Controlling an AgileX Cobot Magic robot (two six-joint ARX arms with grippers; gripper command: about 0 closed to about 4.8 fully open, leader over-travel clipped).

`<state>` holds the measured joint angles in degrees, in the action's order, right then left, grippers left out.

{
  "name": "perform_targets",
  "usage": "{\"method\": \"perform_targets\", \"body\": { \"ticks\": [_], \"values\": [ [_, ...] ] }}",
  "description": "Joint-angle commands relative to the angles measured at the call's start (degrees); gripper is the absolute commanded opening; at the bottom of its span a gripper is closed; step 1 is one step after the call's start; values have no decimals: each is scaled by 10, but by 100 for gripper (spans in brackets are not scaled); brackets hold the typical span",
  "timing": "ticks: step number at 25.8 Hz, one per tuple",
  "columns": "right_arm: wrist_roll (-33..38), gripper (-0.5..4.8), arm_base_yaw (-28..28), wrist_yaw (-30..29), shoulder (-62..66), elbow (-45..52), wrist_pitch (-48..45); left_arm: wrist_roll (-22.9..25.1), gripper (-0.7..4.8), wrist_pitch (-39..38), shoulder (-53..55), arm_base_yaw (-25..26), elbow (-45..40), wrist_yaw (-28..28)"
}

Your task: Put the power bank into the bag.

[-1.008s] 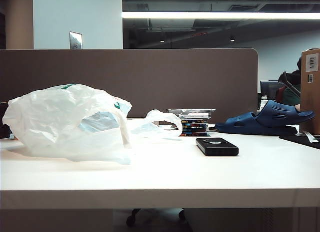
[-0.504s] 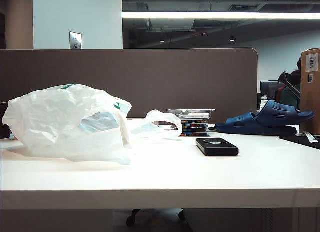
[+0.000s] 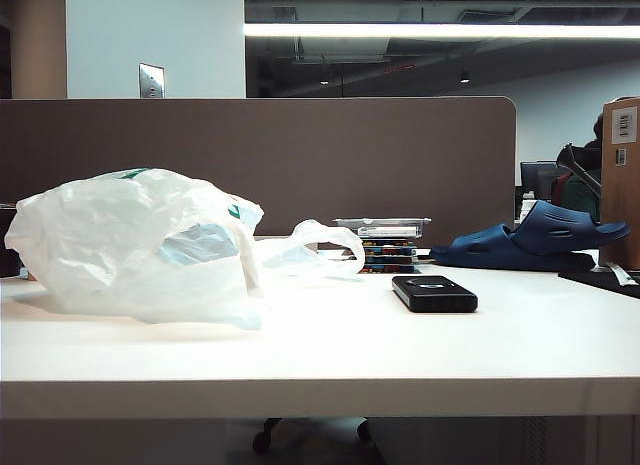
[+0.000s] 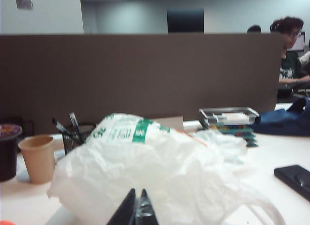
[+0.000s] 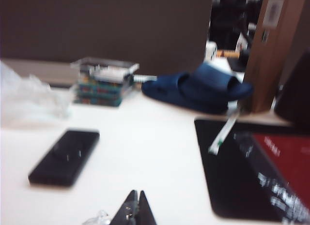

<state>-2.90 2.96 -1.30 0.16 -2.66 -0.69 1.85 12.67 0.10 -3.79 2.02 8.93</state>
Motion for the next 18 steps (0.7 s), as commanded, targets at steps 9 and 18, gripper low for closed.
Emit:
{"method": "perform_targets", "body": {
  "ticks": [9, 18],
  "values": [
    [30, -6, 0, 1, 28, -204, 157, -6, -6, -43, 0, 0, 46, 57],
    [46, -6, 0, -5, 260, -462, 315, -3, -2, -138, 0, 0, 110, 144]
  ]
}}
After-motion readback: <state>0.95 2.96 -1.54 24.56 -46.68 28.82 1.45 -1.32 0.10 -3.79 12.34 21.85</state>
